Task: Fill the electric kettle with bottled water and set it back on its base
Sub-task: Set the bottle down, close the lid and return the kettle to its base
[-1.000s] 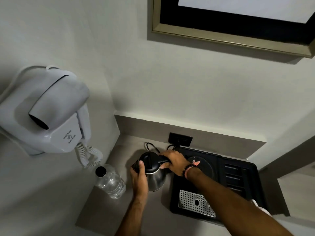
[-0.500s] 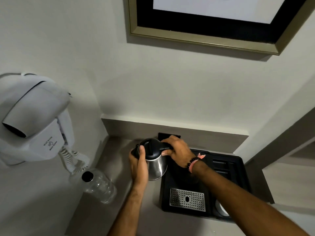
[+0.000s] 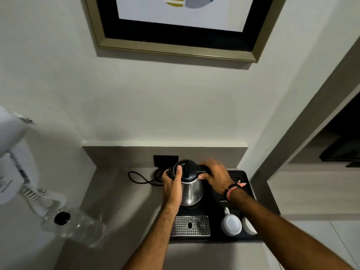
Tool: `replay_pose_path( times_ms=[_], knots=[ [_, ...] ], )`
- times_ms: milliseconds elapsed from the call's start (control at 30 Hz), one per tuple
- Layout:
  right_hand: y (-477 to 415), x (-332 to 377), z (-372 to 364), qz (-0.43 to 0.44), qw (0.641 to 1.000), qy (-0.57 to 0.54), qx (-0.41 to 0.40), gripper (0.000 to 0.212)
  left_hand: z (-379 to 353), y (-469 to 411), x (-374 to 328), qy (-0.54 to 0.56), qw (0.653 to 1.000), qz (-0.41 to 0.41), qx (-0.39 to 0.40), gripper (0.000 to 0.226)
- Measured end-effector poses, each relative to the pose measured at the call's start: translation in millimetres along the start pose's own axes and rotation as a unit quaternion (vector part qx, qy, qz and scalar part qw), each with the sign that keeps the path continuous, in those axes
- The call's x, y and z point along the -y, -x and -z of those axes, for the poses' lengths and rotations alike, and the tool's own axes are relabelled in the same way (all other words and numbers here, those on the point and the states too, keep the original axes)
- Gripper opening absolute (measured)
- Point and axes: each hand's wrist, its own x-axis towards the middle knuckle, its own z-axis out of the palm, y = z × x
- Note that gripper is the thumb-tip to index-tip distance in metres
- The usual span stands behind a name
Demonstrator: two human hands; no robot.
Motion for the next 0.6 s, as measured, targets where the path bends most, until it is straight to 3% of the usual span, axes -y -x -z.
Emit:
replay_pose_path(
  times_ms=[100, 267, 600],
  knots=[
    [3, -8, 1, -0.008, 1.0, -0.007, -0.007, 0.043, -7, 0, 5, -0.005, 1.0, -0.002, 0.003, 0.069],
    [4, -20, 2, -0.012, 1.0, -0.021, 0.008, 0.045, -11, 1, 12, -0.022, 1.0, 0.0, 0.003, 0.051],
    [4, -36, -2, -0.009, 0.998, -0.055, -0.011, 0.048, -13, 2, 19, -0.035, 0.999, -0.009, 0.012, 0.06]
  ],
)
